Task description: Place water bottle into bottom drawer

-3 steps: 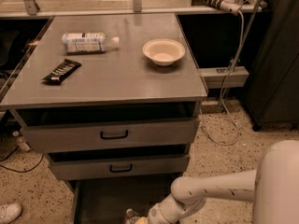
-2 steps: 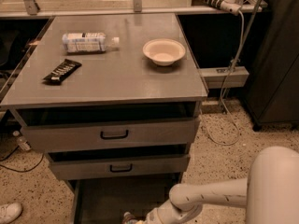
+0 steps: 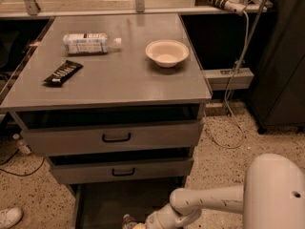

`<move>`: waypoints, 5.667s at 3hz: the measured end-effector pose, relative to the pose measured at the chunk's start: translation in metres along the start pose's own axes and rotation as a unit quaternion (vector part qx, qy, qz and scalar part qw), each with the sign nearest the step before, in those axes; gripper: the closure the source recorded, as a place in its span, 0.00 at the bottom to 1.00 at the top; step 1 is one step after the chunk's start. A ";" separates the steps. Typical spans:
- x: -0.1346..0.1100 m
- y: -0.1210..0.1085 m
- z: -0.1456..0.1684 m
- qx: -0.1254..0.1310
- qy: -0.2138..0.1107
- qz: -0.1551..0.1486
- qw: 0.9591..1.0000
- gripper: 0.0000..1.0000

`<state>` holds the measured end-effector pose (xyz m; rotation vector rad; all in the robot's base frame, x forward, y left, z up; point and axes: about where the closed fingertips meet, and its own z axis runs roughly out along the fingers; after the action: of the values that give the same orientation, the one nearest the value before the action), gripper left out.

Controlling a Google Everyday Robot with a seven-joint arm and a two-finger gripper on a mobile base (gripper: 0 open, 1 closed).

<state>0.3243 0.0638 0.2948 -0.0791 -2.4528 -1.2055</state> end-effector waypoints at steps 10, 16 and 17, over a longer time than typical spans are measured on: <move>-0.145 -0.028 0.065 -0.041 -0.106 -0.043 0.993 1.00; -0.143 -0.058 0.091 -0.028 -0.126 -0.022 0.991 0.58; -0.143 -0.058 0.091 -0.028 -0.126 -0.022 0.991 0.35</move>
Offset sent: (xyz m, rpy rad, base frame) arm 0.0456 0.0255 -0.0481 0.0444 -0.1122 -0.0470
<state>0.4125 0.1154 0.1469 -0.2049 -2.6472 -1.3563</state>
